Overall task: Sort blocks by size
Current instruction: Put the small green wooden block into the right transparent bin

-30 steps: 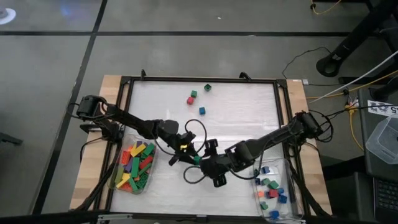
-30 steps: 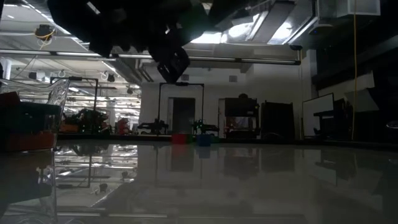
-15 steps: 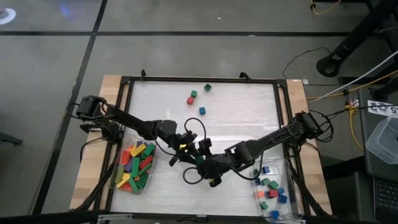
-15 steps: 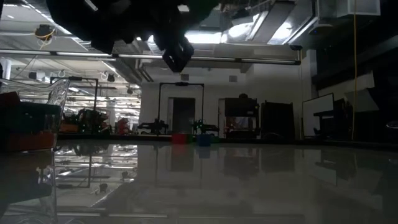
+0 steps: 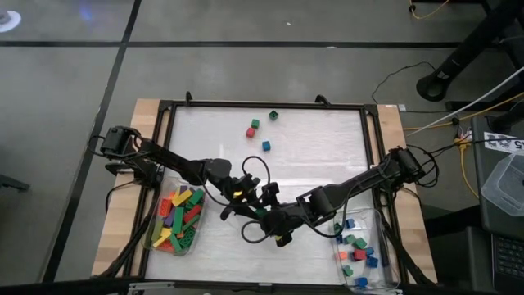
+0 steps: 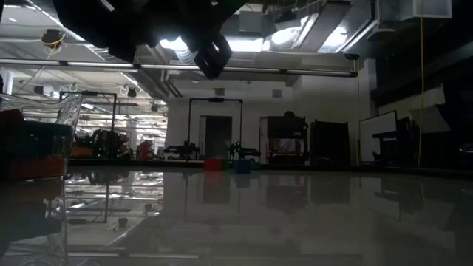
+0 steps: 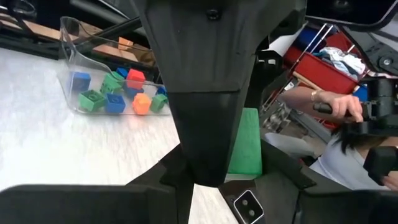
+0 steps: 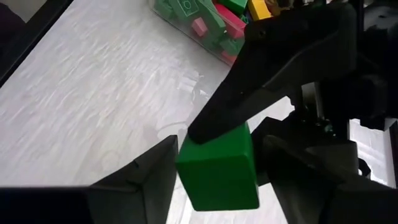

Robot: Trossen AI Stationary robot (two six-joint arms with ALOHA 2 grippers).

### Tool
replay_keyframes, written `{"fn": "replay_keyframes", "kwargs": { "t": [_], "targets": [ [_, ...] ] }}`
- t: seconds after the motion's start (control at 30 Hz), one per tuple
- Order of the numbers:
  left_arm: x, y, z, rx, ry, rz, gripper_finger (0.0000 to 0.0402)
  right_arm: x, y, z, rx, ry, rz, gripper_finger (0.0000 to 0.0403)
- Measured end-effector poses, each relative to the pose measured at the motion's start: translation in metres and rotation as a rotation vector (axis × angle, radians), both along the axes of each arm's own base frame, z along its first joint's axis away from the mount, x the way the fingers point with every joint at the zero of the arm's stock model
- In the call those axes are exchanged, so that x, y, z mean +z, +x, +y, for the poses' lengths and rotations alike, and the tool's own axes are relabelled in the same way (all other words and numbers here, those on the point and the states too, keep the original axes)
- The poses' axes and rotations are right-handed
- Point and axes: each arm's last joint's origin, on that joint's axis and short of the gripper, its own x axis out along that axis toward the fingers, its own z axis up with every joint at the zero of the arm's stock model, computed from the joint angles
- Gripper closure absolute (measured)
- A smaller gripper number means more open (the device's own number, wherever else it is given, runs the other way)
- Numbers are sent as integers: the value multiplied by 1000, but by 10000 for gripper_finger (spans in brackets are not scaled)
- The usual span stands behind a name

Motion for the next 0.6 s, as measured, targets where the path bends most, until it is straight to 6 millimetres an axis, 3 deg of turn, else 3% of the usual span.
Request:
{"fn": "replay_keyframes", "kwargs": {
  "t": [0.23,0.37,0.6],
  "targets": [
    [0,0,0,-7,0,-2,276,0,0,1,16,-12,1,257],
    [0,0,0,-5,1,-2,265,0,0,1,21,1,6,262],
    [-3,1,2,59,47,4,199,-4,-12,-4,-62,104,146,252]
  ]
}}
